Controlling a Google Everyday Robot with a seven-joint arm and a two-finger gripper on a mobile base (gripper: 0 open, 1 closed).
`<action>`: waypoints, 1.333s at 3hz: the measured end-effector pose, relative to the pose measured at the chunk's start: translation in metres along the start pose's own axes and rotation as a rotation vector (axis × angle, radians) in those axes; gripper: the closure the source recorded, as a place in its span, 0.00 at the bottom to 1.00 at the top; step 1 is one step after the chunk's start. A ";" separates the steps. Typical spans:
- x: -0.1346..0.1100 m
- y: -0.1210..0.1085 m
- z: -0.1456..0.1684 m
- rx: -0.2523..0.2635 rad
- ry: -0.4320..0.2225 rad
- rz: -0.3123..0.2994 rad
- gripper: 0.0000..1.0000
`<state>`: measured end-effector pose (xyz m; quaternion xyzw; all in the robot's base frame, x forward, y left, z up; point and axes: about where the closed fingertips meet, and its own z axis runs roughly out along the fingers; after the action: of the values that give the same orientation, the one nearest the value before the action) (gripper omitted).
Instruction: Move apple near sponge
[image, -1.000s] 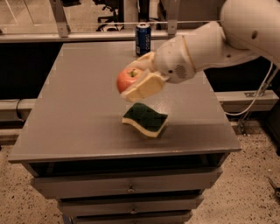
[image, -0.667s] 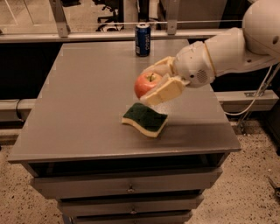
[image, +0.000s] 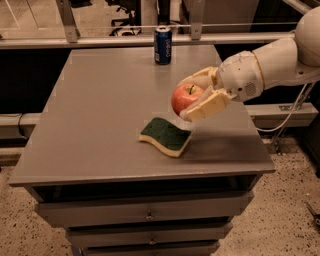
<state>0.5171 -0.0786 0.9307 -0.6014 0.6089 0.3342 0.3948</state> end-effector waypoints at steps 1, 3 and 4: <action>-0.006 0.004 0.010 -0.049 -0.021 -0.071 1.00; 0.029 -0.020 0.019 -0.217 -0.004 -0.207 1.00; 0.043 -0.030 0.016 -0.250 0.003 -0.213 1.00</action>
Offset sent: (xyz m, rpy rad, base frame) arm 0.0225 0.0018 -0.0322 -0.0217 -0.1238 0.3511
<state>0.5494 -0.0859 0.8870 -0.7074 0.4962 0.3626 0.3492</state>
